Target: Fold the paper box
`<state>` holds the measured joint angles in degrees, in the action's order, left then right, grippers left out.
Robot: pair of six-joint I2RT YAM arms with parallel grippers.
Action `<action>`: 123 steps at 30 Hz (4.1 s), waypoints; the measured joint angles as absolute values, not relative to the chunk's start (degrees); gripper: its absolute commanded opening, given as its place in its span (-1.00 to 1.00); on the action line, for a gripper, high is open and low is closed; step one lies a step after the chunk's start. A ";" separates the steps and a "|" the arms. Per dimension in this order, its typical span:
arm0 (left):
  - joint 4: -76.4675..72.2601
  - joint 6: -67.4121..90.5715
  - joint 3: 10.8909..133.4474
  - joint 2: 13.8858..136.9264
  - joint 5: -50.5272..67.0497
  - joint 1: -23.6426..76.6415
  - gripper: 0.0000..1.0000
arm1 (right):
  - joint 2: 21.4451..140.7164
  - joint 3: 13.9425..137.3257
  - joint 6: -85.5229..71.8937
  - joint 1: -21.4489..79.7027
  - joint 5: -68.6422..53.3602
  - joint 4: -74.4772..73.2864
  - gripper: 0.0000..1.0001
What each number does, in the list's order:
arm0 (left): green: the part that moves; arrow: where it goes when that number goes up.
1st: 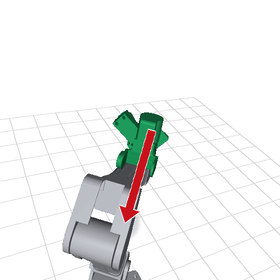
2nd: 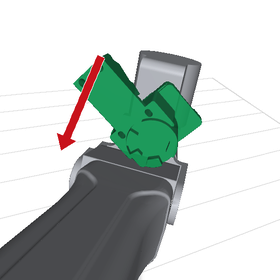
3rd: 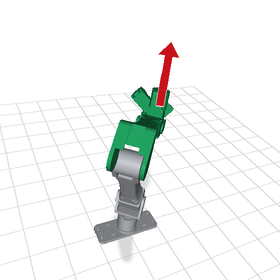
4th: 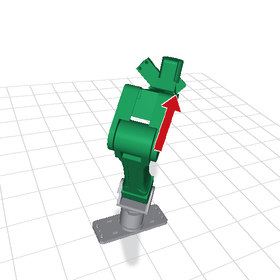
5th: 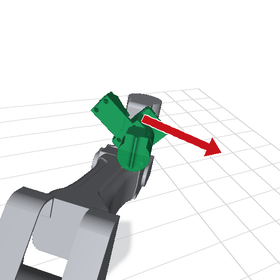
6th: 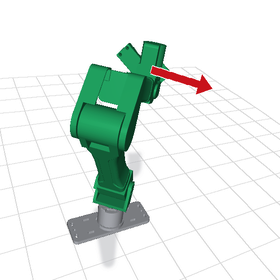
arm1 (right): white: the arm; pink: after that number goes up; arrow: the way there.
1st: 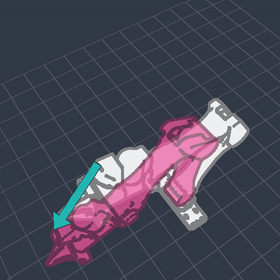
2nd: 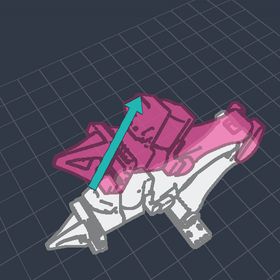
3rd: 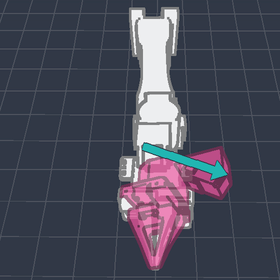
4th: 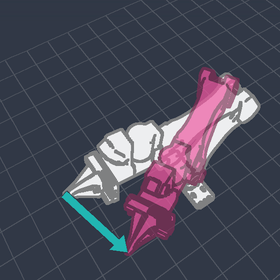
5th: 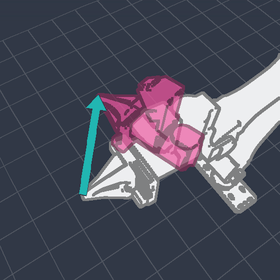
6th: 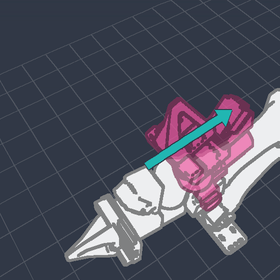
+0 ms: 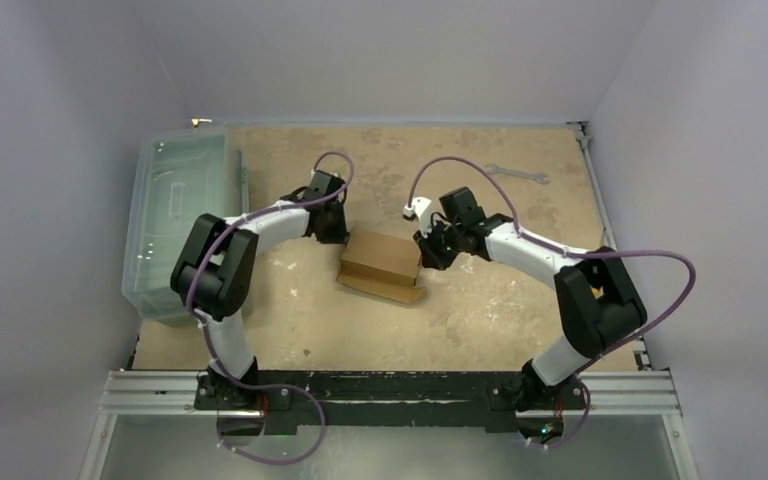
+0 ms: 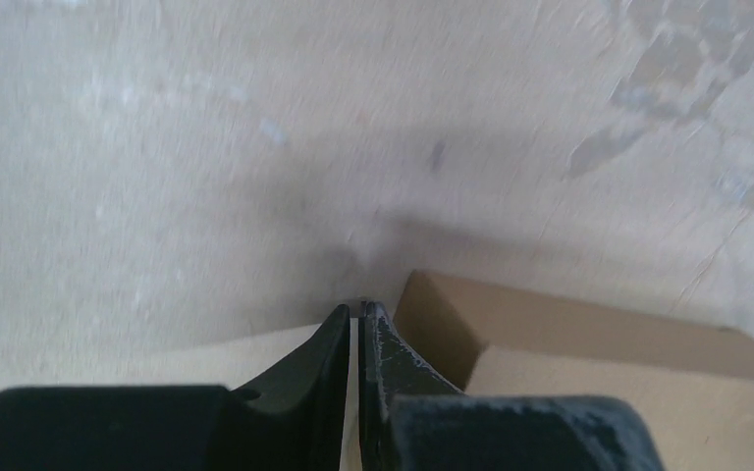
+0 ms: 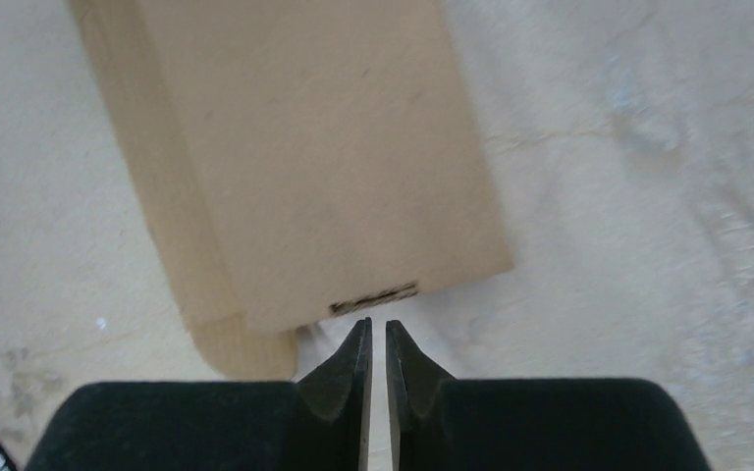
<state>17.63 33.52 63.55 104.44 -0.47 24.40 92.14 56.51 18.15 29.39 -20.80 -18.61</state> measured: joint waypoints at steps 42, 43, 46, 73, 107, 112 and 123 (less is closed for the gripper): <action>-20.14 55.59 21.78 67.26 6.68 40.56 -0.32 | 91.02 57.63 2.57 18.33 -41.78 -4.58 0.81; -20.60 56.58 22.33 69.01 5.96 40.56 -0.31 | 92.23 57.63 1.58 18.15 -41.80 -4.19 0.81; -21.50 58.28 23.57 72.23 4.43 40.56 -0.29 | 95.15 57.63 -0.58 17.74 -42.06 -3.73 0.81; -10.63 58.00 40.27 88.36 -0.01 35.42 -0.23 | 102.48 58.41 3.07 17.50 -49.19 -10.22 0.02; -38.20 29.36 12.16 59.33 7.14 50.30 0.83 | 78.52 56.45 55.66 17.63 -55.86 -33.06 0.98; -53.43 15.81 3.55 60.47 -1.54 58.43 0.70 | 73.34 52.07 54.72 17.61 -52.95 -28.91 0.98; -69.38 -2.28 1.37 76.79 -9.47 61.71 0.47 | 73.84 52.07 55.37 17.61 -50.43 -27.55 0.98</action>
